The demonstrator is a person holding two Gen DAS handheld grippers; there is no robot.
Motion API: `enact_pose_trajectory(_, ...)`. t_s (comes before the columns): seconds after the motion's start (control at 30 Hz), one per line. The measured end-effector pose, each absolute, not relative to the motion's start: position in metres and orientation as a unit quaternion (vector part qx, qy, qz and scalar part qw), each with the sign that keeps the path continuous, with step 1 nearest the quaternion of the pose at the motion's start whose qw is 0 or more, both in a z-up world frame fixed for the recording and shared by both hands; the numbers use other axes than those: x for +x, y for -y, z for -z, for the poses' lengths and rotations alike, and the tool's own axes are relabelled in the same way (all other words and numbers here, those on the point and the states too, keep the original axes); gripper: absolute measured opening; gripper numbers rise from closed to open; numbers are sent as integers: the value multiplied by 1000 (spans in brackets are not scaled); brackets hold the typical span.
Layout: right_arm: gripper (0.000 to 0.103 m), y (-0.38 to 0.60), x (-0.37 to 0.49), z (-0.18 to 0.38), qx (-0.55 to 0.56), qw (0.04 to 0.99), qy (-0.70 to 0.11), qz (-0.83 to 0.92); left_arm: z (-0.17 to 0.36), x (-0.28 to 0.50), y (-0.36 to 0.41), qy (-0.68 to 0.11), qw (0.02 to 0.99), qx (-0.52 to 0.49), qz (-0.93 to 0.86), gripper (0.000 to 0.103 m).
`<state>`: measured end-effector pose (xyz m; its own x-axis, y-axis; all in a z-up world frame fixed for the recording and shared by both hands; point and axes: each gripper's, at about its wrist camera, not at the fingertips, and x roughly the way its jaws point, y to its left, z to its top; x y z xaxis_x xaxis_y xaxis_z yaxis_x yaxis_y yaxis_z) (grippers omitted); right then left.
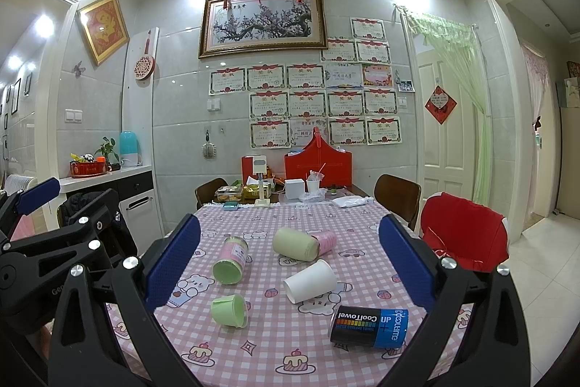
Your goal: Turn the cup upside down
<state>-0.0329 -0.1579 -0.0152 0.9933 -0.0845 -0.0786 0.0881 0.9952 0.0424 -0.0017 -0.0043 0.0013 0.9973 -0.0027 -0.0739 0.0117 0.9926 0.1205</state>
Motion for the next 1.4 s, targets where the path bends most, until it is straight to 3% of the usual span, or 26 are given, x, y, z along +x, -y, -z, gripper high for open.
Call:
enact_pose_trajectory(0.57, 95, 161, -33, 16, 23, 998, -41, 43, -2, -1, 4, -38, 997, 61, 4, 82)
enact_pose_trajectory(0.93, 95, 171, -22, 24, 28, 997, -58, 47, 36, 24, 12, -55, 996, 68, 7, 82)
enact_pose_trajectory(1.4, 95, 209, 8, 55, 46, 991, -99, 83, 63, 78, 14, -144, 987, 55, 46, 82)
